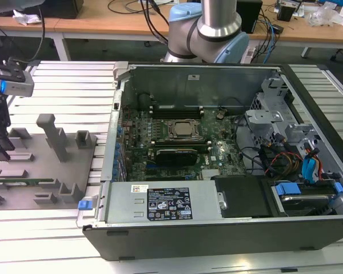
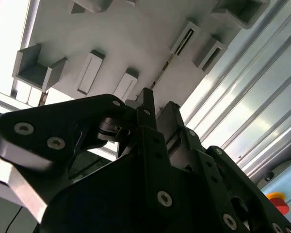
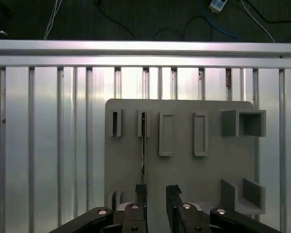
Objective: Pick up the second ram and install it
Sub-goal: 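Pick up the second ram and move it above second insertion slot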
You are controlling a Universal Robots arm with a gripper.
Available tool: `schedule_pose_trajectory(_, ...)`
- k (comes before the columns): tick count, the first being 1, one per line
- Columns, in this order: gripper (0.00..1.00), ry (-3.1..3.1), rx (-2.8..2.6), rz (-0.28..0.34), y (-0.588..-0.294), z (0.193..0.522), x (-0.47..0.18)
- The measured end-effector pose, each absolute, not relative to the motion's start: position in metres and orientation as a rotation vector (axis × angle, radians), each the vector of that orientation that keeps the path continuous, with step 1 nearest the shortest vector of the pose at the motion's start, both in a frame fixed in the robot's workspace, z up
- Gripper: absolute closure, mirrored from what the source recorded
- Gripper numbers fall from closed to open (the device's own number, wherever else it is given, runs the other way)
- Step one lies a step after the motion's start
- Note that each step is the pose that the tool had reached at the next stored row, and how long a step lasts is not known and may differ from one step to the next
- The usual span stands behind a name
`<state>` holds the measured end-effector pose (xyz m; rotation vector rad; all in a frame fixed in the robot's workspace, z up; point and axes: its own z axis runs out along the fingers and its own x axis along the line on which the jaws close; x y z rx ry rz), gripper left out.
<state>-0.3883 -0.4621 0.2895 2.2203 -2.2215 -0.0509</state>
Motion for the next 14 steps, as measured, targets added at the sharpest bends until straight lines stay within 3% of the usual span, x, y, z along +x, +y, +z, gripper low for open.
schedule_pose_trajectory(14, 0.70, -2.222, 2.220, -0.051, -0.462, 0.264, -0.388)
